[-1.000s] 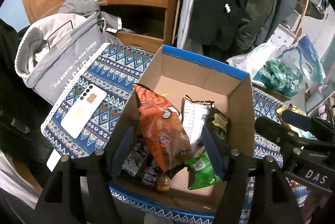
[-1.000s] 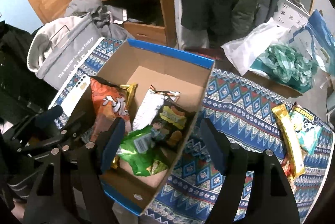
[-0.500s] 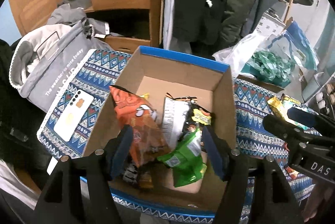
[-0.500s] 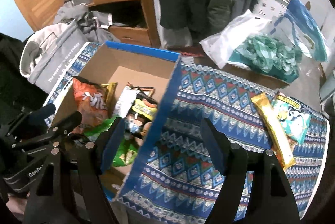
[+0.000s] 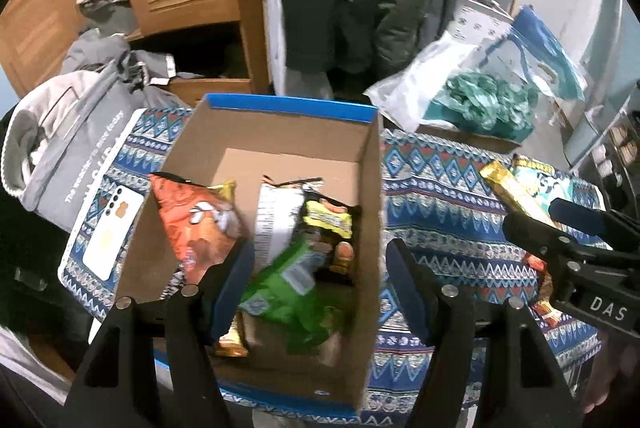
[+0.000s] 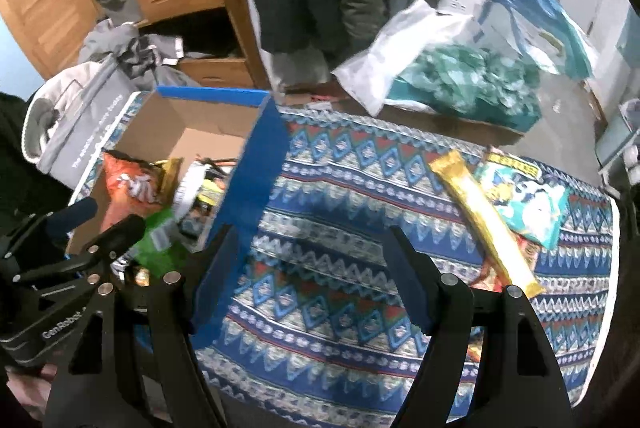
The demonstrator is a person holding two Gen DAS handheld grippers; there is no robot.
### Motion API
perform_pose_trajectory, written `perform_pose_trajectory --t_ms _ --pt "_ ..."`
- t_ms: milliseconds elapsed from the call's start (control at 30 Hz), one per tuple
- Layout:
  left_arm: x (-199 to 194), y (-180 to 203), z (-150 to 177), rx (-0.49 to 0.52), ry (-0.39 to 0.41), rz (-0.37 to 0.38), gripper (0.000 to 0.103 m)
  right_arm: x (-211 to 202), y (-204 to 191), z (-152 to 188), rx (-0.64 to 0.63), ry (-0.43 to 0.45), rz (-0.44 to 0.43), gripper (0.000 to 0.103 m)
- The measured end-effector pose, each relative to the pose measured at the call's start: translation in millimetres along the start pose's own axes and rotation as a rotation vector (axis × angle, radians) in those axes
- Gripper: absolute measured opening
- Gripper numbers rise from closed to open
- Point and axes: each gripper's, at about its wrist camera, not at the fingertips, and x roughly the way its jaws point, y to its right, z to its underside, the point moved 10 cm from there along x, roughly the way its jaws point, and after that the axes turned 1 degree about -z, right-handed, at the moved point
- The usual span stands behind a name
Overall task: Organize snacks
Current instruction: 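Withdraw both tools from the box toward the remaining snacks, then grasp the gold wafer bar with the right tool and lift it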
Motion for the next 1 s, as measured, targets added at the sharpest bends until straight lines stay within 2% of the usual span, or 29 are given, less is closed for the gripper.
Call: perform_pose_trajectory --t_ms 367,633,1000 --pt "15 66 1 0.096 -0.048 0.026 0.07 4 65 19 0.066 -0.039 0.054 0.075" --pt "33 106 -1 0.133 -0.103 0.048 0.07 13 117 27 0.026 -0.106 0.139 0.075" --pt "82 151 -5 0.191 -0.207 0.083 0.07 59 161 25 -0.015 -0.19 0.142 0.075"
